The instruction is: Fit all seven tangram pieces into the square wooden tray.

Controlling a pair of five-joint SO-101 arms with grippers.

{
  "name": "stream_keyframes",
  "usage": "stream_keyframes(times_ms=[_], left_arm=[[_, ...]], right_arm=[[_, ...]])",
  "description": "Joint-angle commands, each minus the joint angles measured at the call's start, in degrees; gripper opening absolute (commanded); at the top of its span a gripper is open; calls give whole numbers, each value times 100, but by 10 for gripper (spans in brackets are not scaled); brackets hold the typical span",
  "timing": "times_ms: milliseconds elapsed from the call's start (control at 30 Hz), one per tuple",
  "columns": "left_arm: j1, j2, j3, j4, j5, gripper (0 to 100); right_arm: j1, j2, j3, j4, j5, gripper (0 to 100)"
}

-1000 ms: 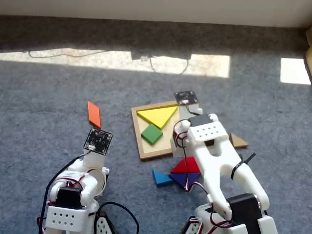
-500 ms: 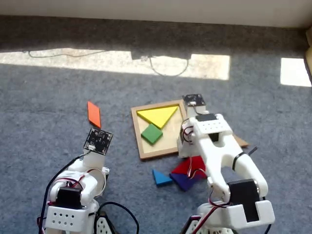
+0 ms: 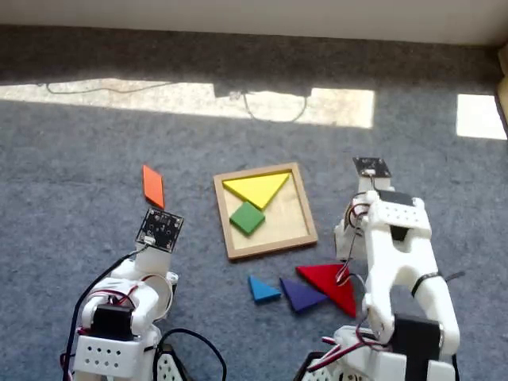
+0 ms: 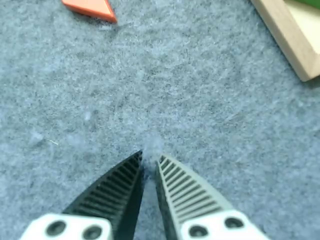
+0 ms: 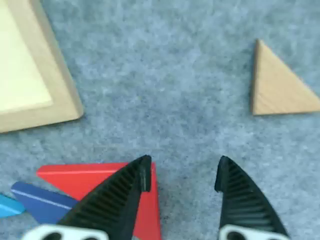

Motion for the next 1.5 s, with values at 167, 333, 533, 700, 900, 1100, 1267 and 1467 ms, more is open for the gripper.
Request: stream_keyframes(times_ms=[167, 333, 533, 700, 900, 1100, 1267, 1467], left_arm=[[75, -119, 119, -9, 53, 6], [75, -119, 119, -9, 53, 6], [75, -119, 119, -9, 53, 6], [75, -119, 119, -9, 53, 6], [75, -119, 119, -9, 53, 6], [75, -119, 119, -9, 53, 6], [75, -119, 119, -9, 53, 6], [75, -119, 119, -9, 53, 6]], right_arm=[[-549, -2105, 40, 1429, 448, 217], [-1420, -2018, 259, 1736, 413, 283], [-1859, -1499, 796, 1112, 413, 372], [-1842, -971, 1051, 374, 440, 372], [-1833, -382, 1059, -4, 448, 372], [-1833, 57, 1068, -444, 633, 255], [-1736, 92, 1165, -488, 1046, 131], [-1437, -769, 1218, -426, 1486, 69]])
